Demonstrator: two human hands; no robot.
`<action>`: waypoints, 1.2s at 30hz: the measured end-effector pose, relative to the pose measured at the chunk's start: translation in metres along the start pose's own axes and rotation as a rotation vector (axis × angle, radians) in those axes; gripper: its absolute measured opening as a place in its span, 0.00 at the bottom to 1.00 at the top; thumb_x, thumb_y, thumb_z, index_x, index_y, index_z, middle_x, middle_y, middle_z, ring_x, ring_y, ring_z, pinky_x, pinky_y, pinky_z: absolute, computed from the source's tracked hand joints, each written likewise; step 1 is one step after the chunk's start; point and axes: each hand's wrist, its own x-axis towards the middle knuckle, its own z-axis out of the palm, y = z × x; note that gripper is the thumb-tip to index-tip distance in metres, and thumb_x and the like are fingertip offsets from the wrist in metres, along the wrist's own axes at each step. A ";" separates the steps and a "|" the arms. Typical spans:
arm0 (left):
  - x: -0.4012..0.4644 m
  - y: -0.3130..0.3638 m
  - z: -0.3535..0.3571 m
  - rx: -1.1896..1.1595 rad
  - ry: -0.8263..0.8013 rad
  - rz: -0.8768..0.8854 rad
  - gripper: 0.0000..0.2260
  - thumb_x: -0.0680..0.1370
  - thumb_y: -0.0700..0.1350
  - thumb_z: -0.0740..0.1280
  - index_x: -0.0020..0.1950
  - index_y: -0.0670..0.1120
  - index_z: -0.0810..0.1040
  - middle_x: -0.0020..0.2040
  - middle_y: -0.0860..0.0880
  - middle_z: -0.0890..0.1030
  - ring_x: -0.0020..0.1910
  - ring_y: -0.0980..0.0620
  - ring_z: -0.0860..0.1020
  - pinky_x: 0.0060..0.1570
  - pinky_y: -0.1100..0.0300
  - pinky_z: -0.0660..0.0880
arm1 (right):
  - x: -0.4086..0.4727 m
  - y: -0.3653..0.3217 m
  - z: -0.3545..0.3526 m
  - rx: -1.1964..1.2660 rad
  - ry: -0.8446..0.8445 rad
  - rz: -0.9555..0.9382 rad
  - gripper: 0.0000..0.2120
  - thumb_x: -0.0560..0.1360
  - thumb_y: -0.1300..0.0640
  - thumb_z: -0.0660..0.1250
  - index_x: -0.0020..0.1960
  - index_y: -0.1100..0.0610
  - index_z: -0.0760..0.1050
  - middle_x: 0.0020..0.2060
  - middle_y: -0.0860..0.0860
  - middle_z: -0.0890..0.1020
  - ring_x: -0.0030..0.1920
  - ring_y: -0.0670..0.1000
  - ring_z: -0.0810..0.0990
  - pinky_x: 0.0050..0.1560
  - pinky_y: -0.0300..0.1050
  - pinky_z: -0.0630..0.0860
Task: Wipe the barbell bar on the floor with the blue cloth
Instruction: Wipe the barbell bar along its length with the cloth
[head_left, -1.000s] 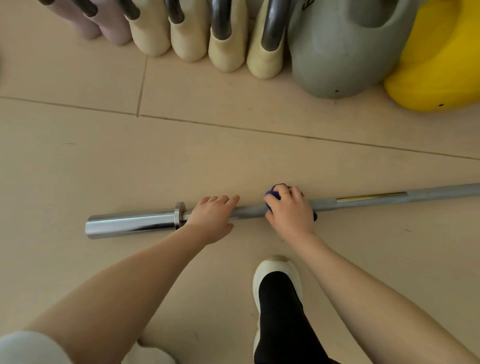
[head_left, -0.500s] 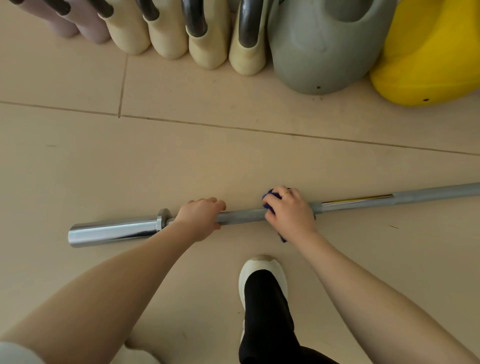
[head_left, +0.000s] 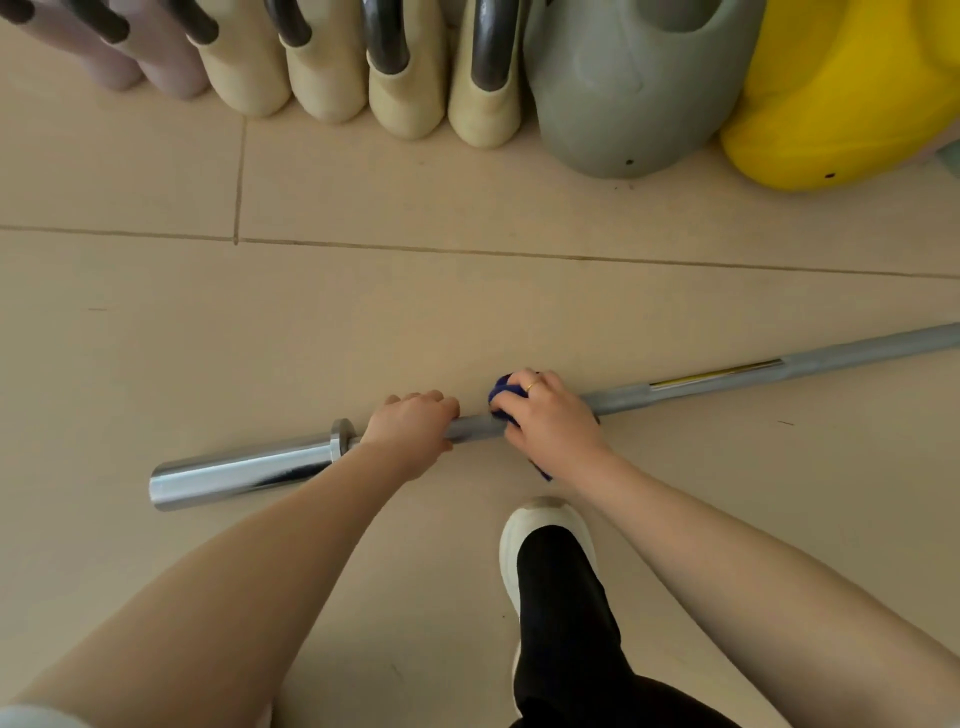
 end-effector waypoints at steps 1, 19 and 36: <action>-0.004 -0.003 0.001 0.065 0.038 0.042 0.15 0.79 0.46 0.61 0.65 0.48 0.67 0.61 0.47 0.73 0.60 0.46 0.72 0.58 0.55 0.66 | 0.000 0.013 -0.004 -0.059 -0.011 0.059 0.07 0.59 0.63 0.74 0.36 0.59 0.79 0.38 0.58 0.79 0.36 0.61 0.77 0.30 0.46 0.74; -0.052 -0.086 0.024 -0.017 -0.009 -0.025 0.35 0.67 0.61 0.71 0.69 0.48 0.66 0.69 0.50 0.69 0.69 0.49 0.65 0.71 0.55 0.55 | 0.021 -0.088 0.012 -0.298 -0.001 0.099 0.12 0.54 0.60 0.77 0.31 0.60 0.76 0.29 0.58 0.77 0.26 0.59 0.77 0.21 0.46 0.73; -0.054 -0.086 0.024 0.031 0.012 0.093 0.36 0.68 0.62 0.70 0.70 0.48 0.62 0.62 0.49 0.76 0.65 0.47 0.69 0.68 0.54 0.59 | 0.015 -0.125 0.017 -0.288 -0.116 0.019 0.12 0.49 0.60 0.78 0.28 0.58 0.77 0.32 0.57 0.77 0.27 0.58 0.76 0.22 0.40 0.68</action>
